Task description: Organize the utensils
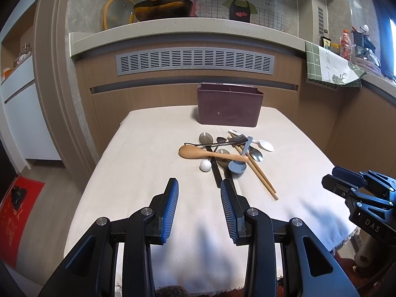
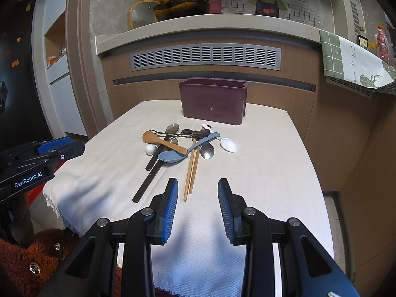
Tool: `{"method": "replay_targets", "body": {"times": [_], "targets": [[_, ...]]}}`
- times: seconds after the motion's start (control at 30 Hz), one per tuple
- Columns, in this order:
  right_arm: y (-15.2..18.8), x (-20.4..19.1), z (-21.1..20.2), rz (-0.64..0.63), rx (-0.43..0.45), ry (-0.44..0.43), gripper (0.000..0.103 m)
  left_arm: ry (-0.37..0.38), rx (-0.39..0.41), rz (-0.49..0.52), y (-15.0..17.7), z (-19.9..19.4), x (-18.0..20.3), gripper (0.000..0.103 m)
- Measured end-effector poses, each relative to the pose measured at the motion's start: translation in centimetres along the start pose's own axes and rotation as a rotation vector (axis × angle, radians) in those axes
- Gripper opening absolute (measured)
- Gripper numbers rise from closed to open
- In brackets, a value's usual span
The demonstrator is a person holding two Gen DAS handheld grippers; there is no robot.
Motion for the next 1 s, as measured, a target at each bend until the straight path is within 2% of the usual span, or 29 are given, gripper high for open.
{"method": "replay_targets", "body": {"times": [0.5, 1.0], "targets": [[0.2, 0.1, 0.5, 0.013, -0.016, 0.002, 0.032, 0.004, -0.008, -0.005, 1.1, -0.3, 0.6, 0.037], [0.2, 0.2, 0.5, 0.018, -0.021, 0.004, 0.032, 0.013, -0.022, -0.013, 0.3, -0.1, -0.3, 0.037]]}}
Point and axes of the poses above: each gripper's, at about its wrist camera, not at the fingertips, and z roughly the way its jaws point, x to its right, y to its underside, the point moved 1 cm from there along z, roughly the way its jaws point, and after that the axes turned 10 degrees about y, right-handed, at the moved point
